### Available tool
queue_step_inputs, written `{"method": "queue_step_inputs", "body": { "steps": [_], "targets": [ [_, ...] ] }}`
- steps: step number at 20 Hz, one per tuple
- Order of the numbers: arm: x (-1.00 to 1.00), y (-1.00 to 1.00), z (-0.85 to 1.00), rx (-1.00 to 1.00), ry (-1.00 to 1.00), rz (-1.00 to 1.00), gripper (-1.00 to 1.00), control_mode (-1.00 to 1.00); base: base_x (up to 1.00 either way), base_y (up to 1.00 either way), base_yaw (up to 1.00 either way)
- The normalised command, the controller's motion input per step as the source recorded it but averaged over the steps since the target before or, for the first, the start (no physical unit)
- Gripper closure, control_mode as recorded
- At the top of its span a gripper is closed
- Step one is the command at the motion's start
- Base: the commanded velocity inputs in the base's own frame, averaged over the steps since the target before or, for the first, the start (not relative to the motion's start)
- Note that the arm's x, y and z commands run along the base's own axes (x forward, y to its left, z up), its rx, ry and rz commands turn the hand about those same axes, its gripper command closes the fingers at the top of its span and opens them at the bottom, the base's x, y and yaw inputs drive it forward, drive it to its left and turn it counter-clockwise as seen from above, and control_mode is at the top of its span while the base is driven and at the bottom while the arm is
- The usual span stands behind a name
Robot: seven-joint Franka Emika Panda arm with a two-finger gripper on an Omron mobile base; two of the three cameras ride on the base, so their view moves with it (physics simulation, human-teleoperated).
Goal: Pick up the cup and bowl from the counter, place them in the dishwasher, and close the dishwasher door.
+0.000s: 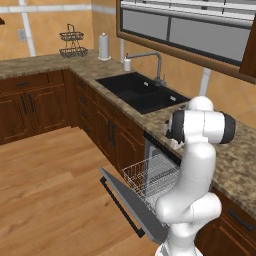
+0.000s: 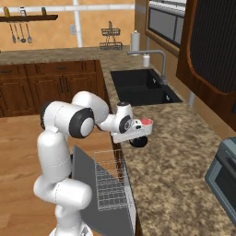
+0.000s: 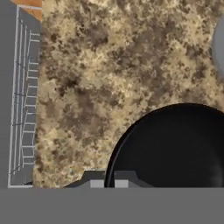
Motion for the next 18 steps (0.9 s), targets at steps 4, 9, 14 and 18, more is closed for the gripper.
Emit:
{"method": "queue_step_inputs", "body": {
  "steps": [4,9,14,18],
  "targets": [
    [-0.81,0.9,0.0,0.0,-0.06,0.0,1.0,-1.0,0.0,0.0,0.0],
    [-0.73,1.0,0.0,0.0,-0.01,0.0,1.0,-1.0,0.0,0.0,0.0],
    [-0.36,1.0,-0.06,0.0,0.0,0.0,1.0,-1.0,0.0,0.0,0.0],
    [0.24,0.85,-0.62,0.0,0.03,0.0,1.0,-1.0,0.0,0.0,0.0]
  ]
}}
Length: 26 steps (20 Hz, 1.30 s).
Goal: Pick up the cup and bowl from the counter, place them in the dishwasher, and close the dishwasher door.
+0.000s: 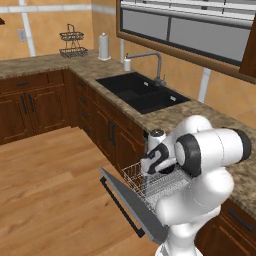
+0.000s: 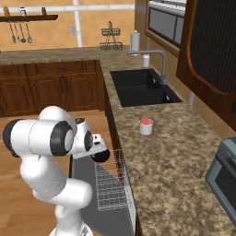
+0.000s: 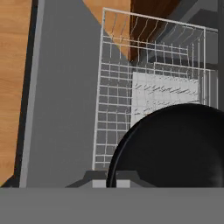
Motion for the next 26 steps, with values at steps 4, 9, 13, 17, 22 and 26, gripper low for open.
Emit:
{"method": "queue_step_inputs", "body": {
  "steps": [4,9,13,17,22,26],
  "targets": [
    [0.65,0.46,-0.85,0.0,0.0,-0.02,1.0,-1.0,0.0,0.0,0.0],
    [0.74,0.22,-0.7,-0.03,0.0,-0.07,1.0,-1.0,0.0,0.0,0.0],
    [0.77,0.0,-0.56,-0.08,0.0,-0.14,1.0,-1.0,0.0,0.0,0.0],
    [0.73,-0.05,-0.56,-0.1,0.0,-0.17,1.0,-1.0,0.0,0.0,0.0],
    [0.7,-0.17,-0.37,-0.03,0.0,-0.12,1.0,-1.0,0.0,0.0,0.0],
    [0.57,-0.2,-0.24,0.0,0.0,-0.05,1.0,-1.0,0.0,0.0,0.0]
  ]
}}
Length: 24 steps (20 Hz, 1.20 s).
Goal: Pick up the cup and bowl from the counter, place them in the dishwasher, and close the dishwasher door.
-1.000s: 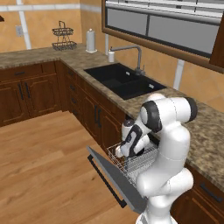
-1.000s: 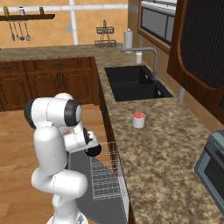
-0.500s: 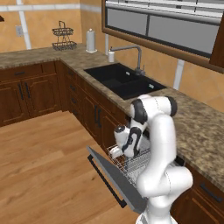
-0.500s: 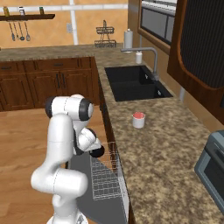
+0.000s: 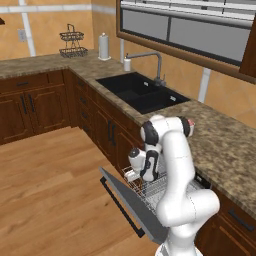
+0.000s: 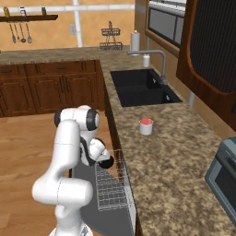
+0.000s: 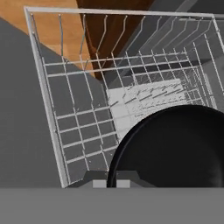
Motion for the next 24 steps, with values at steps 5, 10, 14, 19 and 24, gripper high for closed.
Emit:
{"method": "queue_step_inputs", "body": {
  "steps": [5,10,14,19,24],
  "targets": [
    [0.39,-0.05,-0.28,0.01,0.0,0.0,1.0,-1.0,0.0,0.0,0.0],
    [0.36,-0.01,-0.37,0.05,0.0,0.0,-1.0,-1.0,0.0,0.0,0.0],
    [0.09,0.0,-0.15,0.02,0.0,0.0,-1.0,-1.0,0.0,0.0,0.0],
    [-0.29,0.03,0.69,0.0,-0.1,0.0,-1.0,-1.0,0.0,0.0,0.0],
    [-0.24,0.17,1.0,0.0,-0.07,0.0,-1.0,-1.0,0.0,0.0,0.0]
  ]
}}
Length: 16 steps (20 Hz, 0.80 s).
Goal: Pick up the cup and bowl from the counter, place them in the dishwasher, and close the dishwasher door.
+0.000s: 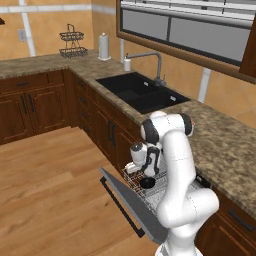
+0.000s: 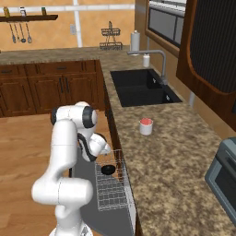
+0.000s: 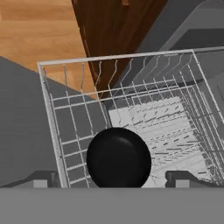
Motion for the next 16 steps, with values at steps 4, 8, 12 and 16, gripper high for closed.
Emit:
{"method": "queue_step_inputs", "body": {
  "steps": [4,8,12,16],
  "targets": [
    [-0.29,0.16,1.0,0.0,0.0,0.0,-1.0,-1.0,0.0,0.0,0.0],
    [-0.26,0.14,1.0,0.0,0.0,0.0,-1.0,-1.0,0.0,0.0,0.0],
    [-0.04,0.07,1.0,0.0,0.0,0.01,-1.0,-1.0,0.0,0.0,0.0],
    [0.0,0.01,1.0,0.0,0.0,0.02,-1.0,-1.0,0.0,0.0,0.0]
  ]
}}
